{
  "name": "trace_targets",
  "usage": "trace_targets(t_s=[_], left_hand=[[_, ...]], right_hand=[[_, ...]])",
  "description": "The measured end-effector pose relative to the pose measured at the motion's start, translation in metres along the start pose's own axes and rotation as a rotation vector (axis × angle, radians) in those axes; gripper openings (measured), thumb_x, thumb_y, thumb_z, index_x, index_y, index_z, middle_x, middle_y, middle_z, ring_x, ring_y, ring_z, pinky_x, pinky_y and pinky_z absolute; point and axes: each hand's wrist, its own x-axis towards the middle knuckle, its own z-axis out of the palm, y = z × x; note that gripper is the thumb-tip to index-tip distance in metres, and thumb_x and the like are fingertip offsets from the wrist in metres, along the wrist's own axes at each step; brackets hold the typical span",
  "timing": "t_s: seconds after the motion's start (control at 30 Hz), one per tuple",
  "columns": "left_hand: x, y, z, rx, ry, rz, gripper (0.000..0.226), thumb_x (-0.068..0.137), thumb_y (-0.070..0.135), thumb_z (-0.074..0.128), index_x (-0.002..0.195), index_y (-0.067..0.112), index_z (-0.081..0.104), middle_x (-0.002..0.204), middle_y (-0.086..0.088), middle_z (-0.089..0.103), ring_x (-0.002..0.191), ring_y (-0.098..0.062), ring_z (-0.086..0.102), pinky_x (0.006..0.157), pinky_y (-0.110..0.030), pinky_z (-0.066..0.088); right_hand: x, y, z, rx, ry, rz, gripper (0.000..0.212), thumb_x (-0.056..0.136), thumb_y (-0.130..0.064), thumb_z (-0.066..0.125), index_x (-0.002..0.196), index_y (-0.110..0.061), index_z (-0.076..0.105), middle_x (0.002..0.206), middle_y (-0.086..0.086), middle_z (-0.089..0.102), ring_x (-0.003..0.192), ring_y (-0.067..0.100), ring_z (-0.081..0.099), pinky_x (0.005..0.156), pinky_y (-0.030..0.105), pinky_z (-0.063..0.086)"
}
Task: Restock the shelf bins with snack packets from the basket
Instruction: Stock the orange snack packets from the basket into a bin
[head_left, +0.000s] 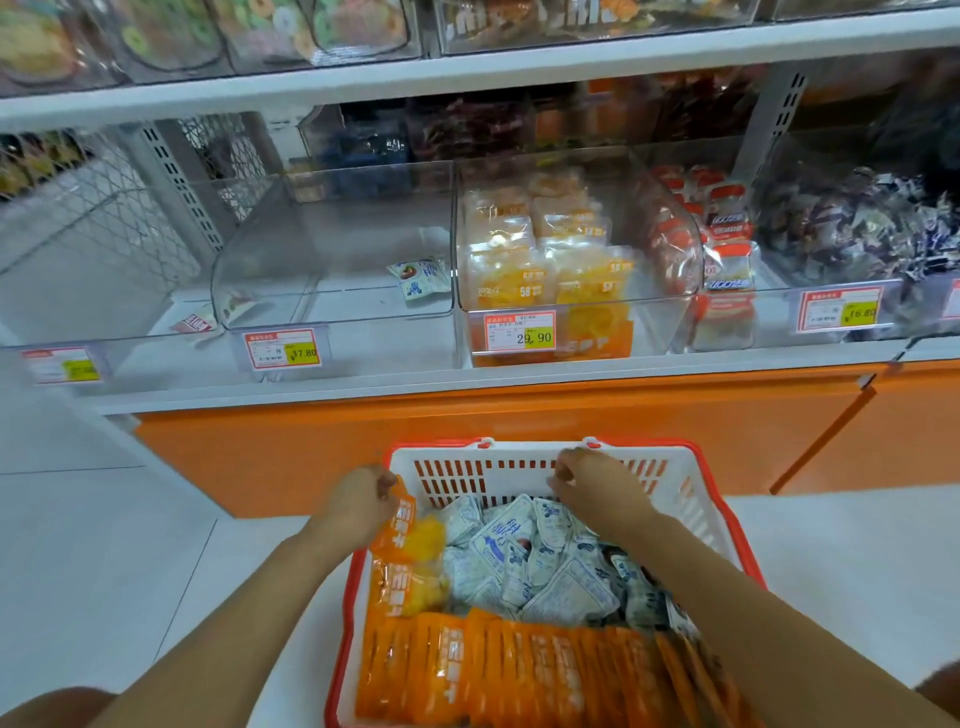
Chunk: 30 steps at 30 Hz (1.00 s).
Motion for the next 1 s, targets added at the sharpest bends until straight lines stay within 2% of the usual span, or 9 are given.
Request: trace_targets(t_s=[0.1,0.17,0.27,0.43,0.57,0.67,0.73,0.83,1.0], left_hand=[[-0.010,-0.021,0.009,0.125,-0.092,0.046,0.026,0.093,0.020,0.058,0.118,0.015,0.062,0.114,0.001,0.064,0.099,-0.016,0.060,0.081,-0.025,0.049],[-0.009,-0.030,0.013,0.154,-0.085,0.081,0.028,0.091,0.023,0.061,0.119,0.018,0.061,0.115,-0.002,0.064,0.098,-0.016,0.060,0.077,-0.024,0.049],[-0.004,-0.030,0.015,0.107,-0.068,0.096,0.032,0.089,0.018,0.063,0.121,0.017,0.057,0.118,-0.005,0.063,0.096,-0.017,0.060,0.076,-0.026,0.051],[0.018,-0.019,0.023,0.409,0.021,0.247,0.060,0.093,0.011,0.053,0.148,0.018,0.030,0.155,-0.002,0.028,0.140,-0.028,0.029,0.111,-0.036,0.031],[0.028,-0.012,0.038,0.599,-0.020,0.195,0.048,0.095,0.021,0.048,0.141,0.015,0.039,0.133,-0.006,0.055,0.125,-0.024,0.042,0.094,-0.033,0.044],[0.029,-0.004,0.042,0.679,-0.051,0.147,0.030,0.092,0.020,0.052,0.121,0.013,0.059,0.118,-0.006,0.064,0.109,-0.021,0.055,0.087,-0.030,0.048],[0.032,0.002,0.040,0.615,-0.125,0.103,0.019,0.090,0.015,0.056,0.104,0.010,0.067,0.106,-0.007,0.068,0.095,-0.021,0.063,0.079,-0.029,0.052],[0.032,0.018,0.026,0.448,-0.202,0.088,0.012,0.085,0.013,0.062,0.091,0.007,0.070,0.099,-0.008,0.070,0.086,-0.021,0.066,0.073,-0.029,0.053],[0.011,0.068,-0.034,0.098,-0.266,0.230,0.003,0.083,0.016,0.072,0.082,0.018,0.074,0.088,0.007,0.071,0.084,-0.009,0.064,0.073,-0.022,0.048]], right_hand=[[-0.021,0.034,0.055,-0.013,-0.252,0.109,0.041,0.096,-0.038,0.049,0.130,-0.015,0.049,0.128,0.004,0.055,0.110,0.019,0.056,0.092,0.031,0.048],[-0.036,0.048,0.077,-0.010,-0.400,0.124,0.059,0.097,-0.039,0.046,0.147,-0.010,0.028,0.153,0.009,0.027,0.136,0.025,0.036,0.109,0.034,0.034],[-0.047,0.056,0.092,0.017,-0.440,0.095,0.067,0.097,-0.033,0.048,0.152,-0.013,0.017,0.161,0.002,-0.003,0.147,0.025,0.010,0.118,0.035,0.017],[-0.040,0.058,0.094,0.048,-0.434,0.149,0.064,0.097,-0.031,0.050,0.151,-0.013,0.021,0.161,0.002,0.001,0.146,0.027,0.015,0.117,0.037,0.020],[-0.042,0.060,0.096,-0.023,-0.480,0.068,0.052,0.100,-0.025,0.044,0.148,-0.011,0.031,0.161,0.004,0.002,0.145,0.022,0.020,0.105,0.036,0.040],[-0.038,0.058,0.089,0.006,-0.516,0.098,0.046,0.097,-0.026,0.046,0.141,-0.014,0.036,0.160,0.001,-0.009,0.098,0.015,0.061,0.069,0.030,0.049],[-0.034,0.052,0.082,0.031,-0.524,0.113,0.038,0.095,-0.026,0.050,0.130,-0.014,0.043,0.161,0.004,-0.002,0.092,0.013,0.060,0.070,0.029,0.048],[-0.024,0.041,0.068,0.220,-0.428,0.189,0.066,0.088,-0.040,0.064,0.142,-0.012,0.038,0.152,0.004,0.033,0.125,0.018,0.049,0.099,0.030,0.043],[-0.006,0.001,0.001,0.807,-0.387,0.173,0.080,0.070,-0.043,0.079,0.138,-0.021,0.044,0.136,0.002,0.054,0.116,0.018,0.056,0.095,0.033,0.048]])
